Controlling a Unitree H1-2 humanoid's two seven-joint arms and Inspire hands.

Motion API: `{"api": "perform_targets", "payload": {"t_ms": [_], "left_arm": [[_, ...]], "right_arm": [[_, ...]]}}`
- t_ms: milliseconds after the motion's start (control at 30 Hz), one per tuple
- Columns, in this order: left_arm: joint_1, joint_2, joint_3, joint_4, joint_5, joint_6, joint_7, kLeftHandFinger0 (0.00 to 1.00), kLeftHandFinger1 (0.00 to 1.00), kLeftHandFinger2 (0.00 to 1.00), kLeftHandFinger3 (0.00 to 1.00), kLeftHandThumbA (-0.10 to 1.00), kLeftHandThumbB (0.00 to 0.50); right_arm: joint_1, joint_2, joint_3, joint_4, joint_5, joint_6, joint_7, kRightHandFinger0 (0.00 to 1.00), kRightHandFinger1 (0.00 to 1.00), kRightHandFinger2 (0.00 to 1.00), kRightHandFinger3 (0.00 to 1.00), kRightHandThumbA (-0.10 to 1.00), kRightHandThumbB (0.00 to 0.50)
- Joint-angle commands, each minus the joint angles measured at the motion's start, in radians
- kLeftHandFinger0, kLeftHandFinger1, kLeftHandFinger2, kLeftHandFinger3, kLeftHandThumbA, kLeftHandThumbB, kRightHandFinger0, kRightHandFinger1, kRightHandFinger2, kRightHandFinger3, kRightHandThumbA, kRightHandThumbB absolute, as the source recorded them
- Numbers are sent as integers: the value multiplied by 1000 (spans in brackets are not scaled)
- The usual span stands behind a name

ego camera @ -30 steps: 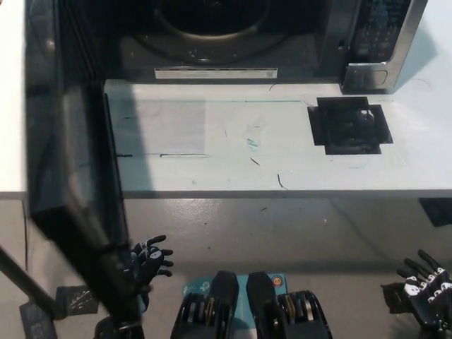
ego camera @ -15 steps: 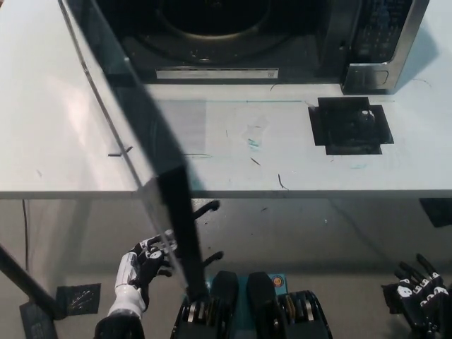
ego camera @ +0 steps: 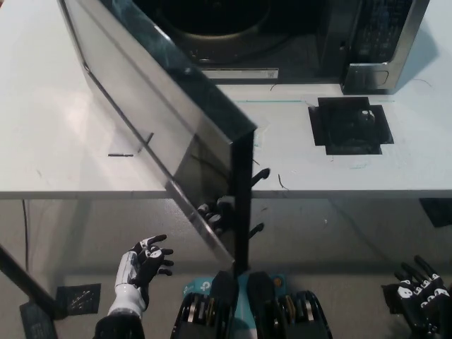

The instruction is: A microwave is kept infront of the robot with its door slightly ajar. The robot uses its right hand to push the door towards the left to open it.

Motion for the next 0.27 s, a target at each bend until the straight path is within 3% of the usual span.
{"api": "perform_targets", "payload": {"t_ms": [0,233], "left_arm": [[-32,0,-1,-10,-7,-32,-2,313,319,370,518,29,39],[-38,2,-1,-11,-2,-30,4,327,329,378,534,25,35]], "right_arm": [[-13,6,2,-2,-7,-61,-6,451,647,674,782,319,239],[-25,2,3,12,-10,-64,-8,421,607,645,783,330,244]]}}
